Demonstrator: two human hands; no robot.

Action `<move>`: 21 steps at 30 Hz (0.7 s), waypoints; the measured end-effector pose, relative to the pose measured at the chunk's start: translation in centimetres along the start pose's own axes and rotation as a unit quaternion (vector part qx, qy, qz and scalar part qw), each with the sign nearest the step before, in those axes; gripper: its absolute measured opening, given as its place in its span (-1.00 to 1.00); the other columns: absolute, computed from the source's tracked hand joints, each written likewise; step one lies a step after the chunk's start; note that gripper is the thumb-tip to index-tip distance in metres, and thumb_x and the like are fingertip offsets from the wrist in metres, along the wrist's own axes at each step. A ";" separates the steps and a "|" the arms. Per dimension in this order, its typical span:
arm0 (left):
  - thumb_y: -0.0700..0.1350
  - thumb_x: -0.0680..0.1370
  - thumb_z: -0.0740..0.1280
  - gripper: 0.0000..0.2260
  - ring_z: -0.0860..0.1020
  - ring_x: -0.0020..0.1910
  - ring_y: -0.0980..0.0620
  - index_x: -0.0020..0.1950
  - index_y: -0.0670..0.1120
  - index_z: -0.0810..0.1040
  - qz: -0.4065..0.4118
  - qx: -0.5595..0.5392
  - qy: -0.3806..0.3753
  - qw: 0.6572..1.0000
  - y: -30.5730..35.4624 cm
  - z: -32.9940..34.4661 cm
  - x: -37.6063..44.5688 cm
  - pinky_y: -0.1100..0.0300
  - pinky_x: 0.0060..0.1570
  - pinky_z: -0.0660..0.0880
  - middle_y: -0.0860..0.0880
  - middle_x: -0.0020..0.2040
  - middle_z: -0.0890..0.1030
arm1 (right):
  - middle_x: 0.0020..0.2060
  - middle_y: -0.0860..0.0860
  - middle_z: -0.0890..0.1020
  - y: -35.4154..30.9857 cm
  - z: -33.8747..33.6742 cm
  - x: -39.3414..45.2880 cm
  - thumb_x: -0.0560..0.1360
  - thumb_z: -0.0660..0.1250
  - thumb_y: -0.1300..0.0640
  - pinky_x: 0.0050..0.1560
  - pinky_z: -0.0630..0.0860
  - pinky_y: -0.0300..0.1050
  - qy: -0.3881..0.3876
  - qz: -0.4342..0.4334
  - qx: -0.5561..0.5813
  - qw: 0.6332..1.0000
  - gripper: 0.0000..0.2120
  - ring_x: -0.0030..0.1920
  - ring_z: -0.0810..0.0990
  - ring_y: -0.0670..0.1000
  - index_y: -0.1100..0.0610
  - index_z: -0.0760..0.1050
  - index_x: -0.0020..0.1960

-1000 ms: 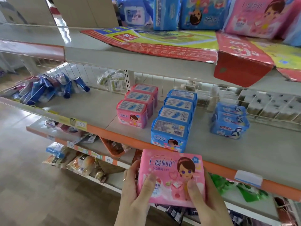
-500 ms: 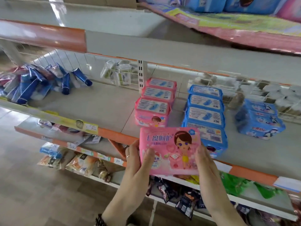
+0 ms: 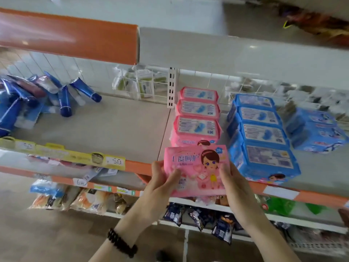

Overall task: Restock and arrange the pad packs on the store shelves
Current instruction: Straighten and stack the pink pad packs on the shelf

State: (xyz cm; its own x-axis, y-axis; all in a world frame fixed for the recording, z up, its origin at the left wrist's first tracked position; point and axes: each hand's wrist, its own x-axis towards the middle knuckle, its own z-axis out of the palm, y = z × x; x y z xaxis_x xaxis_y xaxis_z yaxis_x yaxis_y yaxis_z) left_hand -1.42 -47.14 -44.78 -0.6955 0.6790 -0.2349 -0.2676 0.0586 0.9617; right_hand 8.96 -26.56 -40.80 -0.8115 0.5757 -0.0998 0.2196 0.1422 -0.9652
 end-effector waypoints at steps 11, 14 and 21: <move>-0.28 0.62 0.27 -0.72 0.65 0.14 -0.02 0.26 -0.06 0.29 0.111 0.098 -0.029 0.989 -0.7 -2.9 4.6 0.10 -0.08 0.66 0.01 0.14 0.63 | 0.09 -0.16 0.64 3.1 3.6 1.7 0.66 0.21 0.13 0.16 0.56 -0.13 -0.091 0.023 -0.047 0.994 -0.63 0.15 0.61 -0.09 -0.41 0.41 0.00; -0.31 0.59 0.31 -0.60 0.59 0.21 0.14 0.29 0.04 0.27 0.130 0.174 -0.020 0.976 -0.9 -3.3 5.8 0.18 0.05 0.63 0.05 0.27 0.56 | 0.04 -0.49 0.58 3.0 3.7 2.8 0.62 0.26 0.22 -0.01 0.46 -0.50 -0.092 -0.005 -0.013 0.996 -0.57 0.11 0.54 -0.41 -0.36 0.34 0.16; -0.06 0.53 0.36 -0.53 0.45 0.39 0.22 0.27 0.28 0.19 0.154 0.237 -0.019 0.959 -2.6 -4.2 7.3 0.17 0.36 0.46 0.16 0.39 0.46 | 0.22 -0.46 0.40 6.0 3.7 3.6 0.54 0.38 0.16 0.18 0.30 -0.60 -0.050 -0.043 -0.098 0.993 -0.32 0.26 0.34 -0.52 -0.49 0.10 0.27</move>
State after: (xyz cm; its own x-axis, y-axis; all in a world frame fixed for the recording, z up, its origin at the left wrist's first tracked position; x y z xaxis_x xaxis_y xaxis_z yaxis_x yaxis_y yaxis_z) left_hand -8.63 -45.45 -49.58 -0.6657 0.7432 0.0670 0.2863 0.1714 0.9427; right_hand 5.41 -26.59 -47.86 -0.8796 0.4729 -0.0514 0.2401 0.3480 -0.9062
